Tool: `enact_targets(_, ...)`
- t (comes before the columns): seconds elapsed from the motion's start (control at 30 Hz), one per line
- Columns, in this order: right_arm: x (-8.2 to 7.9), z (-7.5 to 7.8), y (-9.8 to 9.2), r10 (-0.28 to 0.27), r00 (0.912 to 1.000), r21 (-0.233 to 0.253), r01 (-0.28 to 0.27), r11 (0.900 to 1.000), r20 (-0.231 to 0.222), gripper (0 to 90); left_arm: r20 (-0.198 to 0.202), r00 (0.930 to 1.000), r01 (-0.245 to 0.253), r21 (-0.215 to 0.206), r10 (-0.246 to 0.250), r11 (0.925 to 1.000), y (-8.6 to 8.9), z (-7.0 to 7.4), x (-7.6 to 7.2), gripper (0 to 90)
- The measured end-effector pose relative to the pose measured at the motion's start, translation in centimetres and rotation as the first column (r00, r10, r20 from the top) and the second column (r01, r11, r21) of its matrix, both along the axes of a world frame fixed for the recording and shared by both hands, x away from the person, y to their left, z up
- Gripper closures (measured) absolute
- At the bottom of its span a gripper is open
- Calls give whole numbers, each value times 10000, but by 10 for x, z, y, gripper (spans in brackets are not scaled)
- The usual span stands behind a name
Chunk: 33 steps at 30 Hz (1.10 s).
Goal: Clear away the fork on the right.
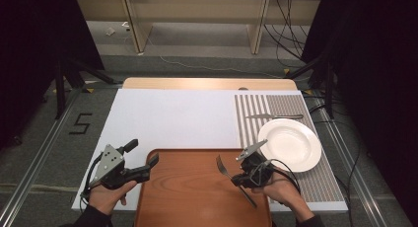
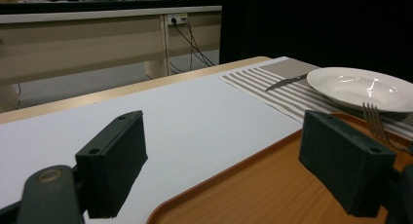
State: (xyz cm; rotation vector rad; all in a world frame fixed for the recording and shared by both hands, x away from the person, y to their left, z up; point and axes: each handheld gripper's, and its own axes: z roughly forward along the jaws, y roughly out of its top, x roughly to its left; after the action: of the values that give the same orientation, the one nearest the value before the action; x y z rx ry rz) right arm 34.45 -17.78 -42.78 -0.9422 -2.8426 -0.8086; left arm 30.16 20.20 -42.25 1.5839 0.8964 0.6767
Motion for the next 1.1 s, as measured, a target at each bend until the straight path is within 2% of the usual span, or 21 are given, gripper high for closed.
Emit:
enact_targets(0.13,3,-5,1,44,9993,-279,-54,9996,-368,857,-24,10000,-2,8,2,10000,-1,0,0,170)
enact_targets(0.33,5,-12,4,180,9977,-645,-222,9977,-654,857,-25,10000,5,-22,-5,10000,0,0,0,170)
enact_targets(0.6,6,-18,6,167,9978,-1035,-233,9944,-649,856,-51,10000,9,-15,-9,10000,0,0,0,171)
enact_targets(1.1,6,-24,9,262,9966,-1310,-362,9907,-776,848,-86,10000,-13,22,13,10000,0,0,0,173)
